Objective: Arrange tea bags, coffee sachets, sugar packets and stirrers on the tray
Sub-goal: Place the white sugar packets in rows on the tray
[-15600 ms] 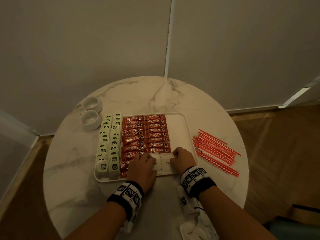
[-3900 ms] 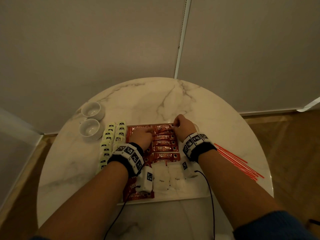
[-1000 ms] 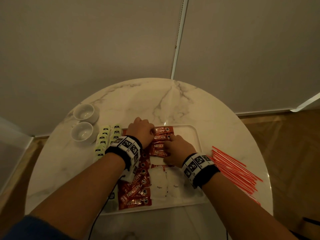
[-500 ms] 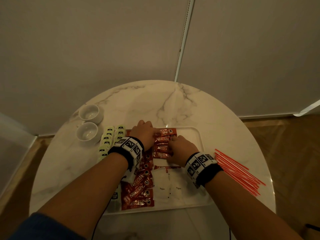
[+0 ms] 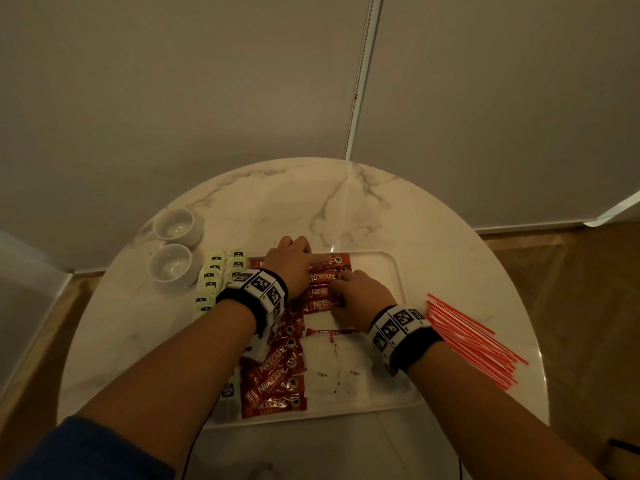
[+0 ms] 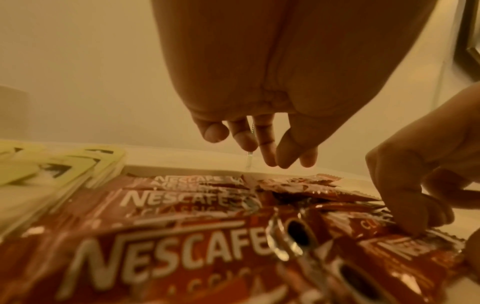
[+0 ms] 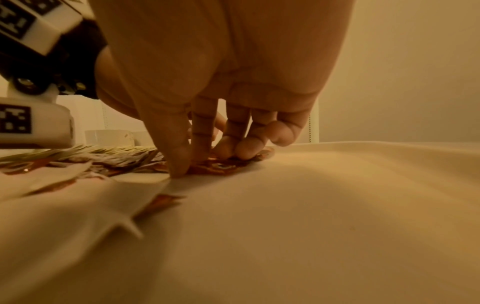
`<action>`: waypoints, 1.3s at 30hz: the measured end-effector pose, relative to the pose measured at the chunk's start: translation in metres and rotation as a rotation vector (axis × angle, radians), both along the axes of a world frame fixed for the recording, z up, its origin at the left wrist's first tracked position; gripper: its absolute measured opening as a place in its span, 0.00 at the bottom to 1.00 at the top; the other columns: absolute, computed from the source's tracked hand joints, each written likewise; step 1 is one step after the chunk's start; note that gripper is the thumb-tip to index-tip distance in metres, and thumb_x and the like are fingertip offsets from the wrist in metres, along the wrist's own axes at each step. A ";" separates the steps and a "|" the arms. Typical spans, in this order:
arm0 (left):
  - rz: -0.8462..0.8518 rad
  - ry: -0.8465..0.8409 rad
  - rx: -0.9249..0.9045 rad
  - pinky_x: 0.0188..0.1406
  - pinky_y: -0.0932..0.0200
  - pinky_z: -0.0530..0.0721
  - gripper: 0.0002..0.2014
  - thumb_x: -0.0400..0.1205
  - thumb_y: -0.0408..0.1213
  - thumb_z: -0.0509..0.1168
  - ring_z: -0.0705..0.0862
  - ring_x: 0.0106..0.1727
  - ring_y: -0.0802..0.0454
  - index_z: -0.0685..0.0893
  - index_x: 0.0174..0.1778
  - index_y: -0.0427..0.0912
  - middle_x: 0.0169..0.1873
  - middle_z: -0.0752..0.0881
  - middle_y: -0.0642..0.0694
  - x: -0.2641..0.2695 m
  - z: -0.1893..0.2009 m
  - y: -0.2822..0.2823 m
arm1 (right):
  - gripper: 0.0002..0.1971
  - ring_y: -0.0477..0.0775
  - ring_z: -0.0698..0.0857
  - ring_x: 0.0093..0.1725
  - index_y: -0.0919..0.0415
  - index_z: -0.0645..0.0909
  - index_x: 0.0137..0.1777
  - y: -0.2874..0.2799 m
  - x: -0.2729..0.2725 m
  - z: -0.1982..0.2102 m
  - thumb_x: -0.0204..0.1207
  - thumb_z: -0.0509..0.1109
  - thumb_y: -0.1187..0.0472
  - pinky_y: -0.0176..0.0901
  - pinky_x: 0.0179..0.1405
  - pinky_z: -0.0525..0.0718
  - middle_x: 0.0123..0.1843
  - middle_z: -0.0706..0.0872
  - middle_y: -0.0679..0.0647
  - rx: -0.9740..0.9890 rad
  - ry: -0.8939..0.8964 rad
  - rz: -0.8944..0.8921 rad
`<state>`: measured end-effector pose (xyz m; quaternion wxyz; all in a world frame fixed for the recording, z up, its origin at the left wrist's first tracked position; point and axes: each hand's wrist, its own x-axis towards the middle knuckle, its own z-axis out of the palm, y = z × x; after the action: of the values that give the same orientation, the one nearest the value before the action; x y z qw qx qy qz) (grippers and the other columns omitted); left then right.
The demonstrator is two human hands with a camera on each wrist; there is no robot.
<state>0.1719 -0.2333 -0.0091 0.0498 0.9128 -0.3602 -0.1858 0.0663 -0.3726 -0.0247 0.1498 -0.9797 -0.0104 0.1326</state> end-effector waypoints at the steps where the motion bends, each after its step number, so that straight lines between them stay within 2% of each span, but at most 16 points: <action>1: 0.010 0.003 -0.021 0.59 0.50 0.72 0.26 0.82 0.35 0.57 0.68 0.62 0.47 0.71 0.73 0.67 0.59 0.73 0.50 0.000 0.002 0.001 | 0.12 0.54 0.77 0.55 0.52 0.80 0.57 0.000 0.001 0.001 0.77 0.66 0.50 0.48 0.55 0.81 0.55 0.79 0.51 0.003 -0.005 -0.004; 3: 0.033 -0.014 -0.086 0.59 0.50 0.73 0.23 0.81 0.37 0.58 0.68 0.62 0.47 0.75 0.71 0.62 0.59 0.75 0.51 -0.002 0.006 0.003 | 0.11 0.53 0.77 0.53 0.52 0.79 0.55 0.000 0.000 0.002 0.76 0.66 0.51 0.47 0.53 0.80 0.53 0.79 0.50 0.018 -0.005 -0.018; 6: 0.013 -0.071 -0.145 0.56 0.52 0.74 0.13 0.80 0.44 0.63 0.69 0.61 0.49 0.82 0.61 0.56 0.55 0.78 0.52 -0.010 0.013 0.008 | 0.07 0.52 0.79 0.50 0.53 0.80 0.49 -0.002 -0.005 0.001 0.73 0.68 0.53 0.46 0.51 0.82 0.49 0.80 0.49 0.081 0.021 -0.044; 8: -0.081 -0.108 -0.095 0.54 0.53 0.74 0.10 0.79 0.49 0.64 0.71 0.59 0.49 0.84 0.54 0.54 0.52 0.79 0.53 -0.022 0.017 0.012 | 0.03 0.51 0.79 0.47 0.52 0.81 0.44 -0.006 -0.013 0.000 0.72 0.69 0.55 0.44 0.50 0.82 0.46 0.80 0.47 0.108 0.067 -0.058; 10: -0.170 -0.120 0.003 0.54 0.52 0.73 0.10 0.79 0.51 0.64 0.71 0.58 0.49 0.85 0.50 0.52 0.49 0.80 0.53 -0.037 0.016 0.014 | 0.02 0.49 0.79 0.47 0.51 0.82 0.45 -0.012 -0.024 -0.002 0.74 0.69 0.55 0.42 0.52 0.82 0.46 0.80 0.46 0.089 0.123 -0.069; 14: -0.226 -0.058 0.200 0.61 0.47 0.71 0.10 0.79 0.49 0.65 0.70 0.61 0.47 0.87 0.48 0.49 0.51 0.80 0.50 -0.057 0.006 0.014 | 0.05 0.48 0.80 0.50 0.51 0.82 0.51 -0.022 -0.042 -0.002 0.77 0.68 0.54 0.42 0.57 0.82 0.49 0.81 0.47 0.091 0.168 -0.121; 17: -0.216 -0.013 0.226 0.64 0.44 0.69 0.09 0.80 0.46 0.65 0.69 0.63 0.47 0.87 0.49 0.47 0.54 0.80 0.50 -0.061 0.003 0.015 | 0.07 0.48 0.80 0.49 0.50 0.82 0.52 -0.023 -0.047 -0.001 0.76 0.70 0.54 0.40 0.55 0.81 0.50 0.80 0.47 0.114 0.180 -0.150; 21: -0.206 -0.043 0.220 0.65 0.44 0.70 0.09 0.80 0.44 0.64 0.69 0.63 0.46 0.85 0.50 0.45 0.55 0.79 0.49 -0.063 0.000 0.015 | 0.08 0.47 0.80 0.50 0.50 0.81 0.54 -0.023 -0.048 0.002 0.76 0.70 0.54 0.39 0.55 0.80 0.52 0.79 0.47 0.126 0.185 -0.171; 25: -0.174 -0.016 0.208 0.64 0.46 0.71 0.10 0.80 0.42 0.62 0.69 0.61 0.47 0.84 0.52 0.44 0.53 0.79 0.49 -0.063 -0.005 0.018 | 0.09 0.47 0.80 0.49 0.50 0.81 0.54 -0.020 -0.047 0.004 0.75 0.70 0.51 0.40 0.54 0.81 0.51 0.79 0.47 0.145 0.195 -0.189; 28: -0.113 0.030 0.141 0.62 0.47 0.74 0.10 0.79 0.44 0.62 0.69 0.58 0.48 0.85 0.48 0.44 0.50 0.79 0.49 -0.059 -0.005 0.021 | 0.10 0.47 0.79 0.49 0.51 0.81 0.54 -0.019 -0.044 0.004 0.75 0.71 0.49 0.39 0.53 0.79 0.49 0.78 0.47 0.169 0.210 -0.212; 32: -0.015 0.044 0.044 0.57 0.49 0.78 0.11 0.81 0.45 0.59 0.71 0.57 0.48 0.84 0.45 0.45 0.49 0.80 0.49 -0.050 -0.002 0.025 | 0.06 0.49 0.82 0.51 0.53 0.83 0.51 -0.023 -0.036 0.005 0.76 0.70 0.58 0.41 0.55 0.79 0.51 0.84 0.49 0.295 0.189 -0.290; 36: 0.093 0.082 -0.002 0.59 0.46 0.77 0.11 0.82 0.45 0.59 0.71 0.57 0.48 0.84 0.44 0.44 0.48 0.81 0.48 -0.035 0.002 0.026 | 0.05 0.49 0.82 0.49 0.53 0.82 0.43 -0.024 -0.025 0.009 0.75 0.71 0.64 0.39 0.52 0.75 0.44 0.85 0.49 0.409 0.148 -0.357; 39: 0.149 0.127 -0.033 0.60 0.46 0.77 0.11 0.81 0.43 0.61 0.72 0.61 0.45 0.85 0.44 0.42 0.48 0.83 0.46 -0.026 0.002 0.024 | 0.03 0.50 0.82 0.47 0.57 0.84 0.45 -0.023 -0.016 0.012 0.74 0.72 0.65 0.38 0.50 0.75 0.44 0.86 0.52 0.424 0.133 -0.371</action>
<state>0.1462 -0.2096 -0.0070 0.1013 0.9224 -0.2906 -0.2332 0.0499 -0.3956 -0.0125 0.3733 -0.9009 0.1516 0.1617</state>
